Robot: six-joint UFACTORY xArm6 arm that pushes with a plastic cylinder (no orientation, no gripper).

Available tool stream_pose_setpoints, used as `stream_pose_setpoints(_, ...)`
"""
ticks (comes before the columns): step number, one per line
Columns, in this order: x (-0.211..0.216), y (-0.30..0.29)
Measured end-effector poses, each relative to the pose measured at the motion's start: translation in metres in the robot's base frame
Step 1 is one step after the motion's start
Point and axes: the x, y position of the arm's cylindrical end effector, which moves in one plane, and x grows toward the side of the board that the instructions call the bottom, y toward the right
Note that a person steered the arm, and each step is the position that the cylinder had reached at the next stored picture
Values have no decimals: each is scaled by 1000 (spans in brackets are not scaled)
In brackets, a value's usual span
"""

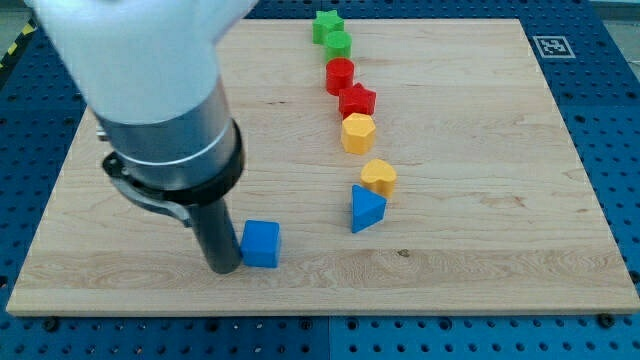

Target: Slide the cube closer to the triangle

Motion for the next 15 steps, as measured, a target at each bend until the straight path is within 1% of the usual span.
stream_pose_setpoints(1, -2, 8)
stream_pose_setpoints(2, -10, 1)
stream_pose_setpoints(3, -10, 16)
stream_pose_setpoints(5, -12, 74)
stream_pose_setpoints(7, -37, 76)
stream_pose_setpoints(9, -36, 129)
stream_pose_setpoints(10, -36, 138)
stream_pose_setpoints(11, -36, 126)
stream_pose_setpoints(12, -36, 77)
stream_pose_setpoints(13, -36, 57)
stream_pose_setpoints(14, -36, 58)
stream_pose_setpoints(15, -35, 99)
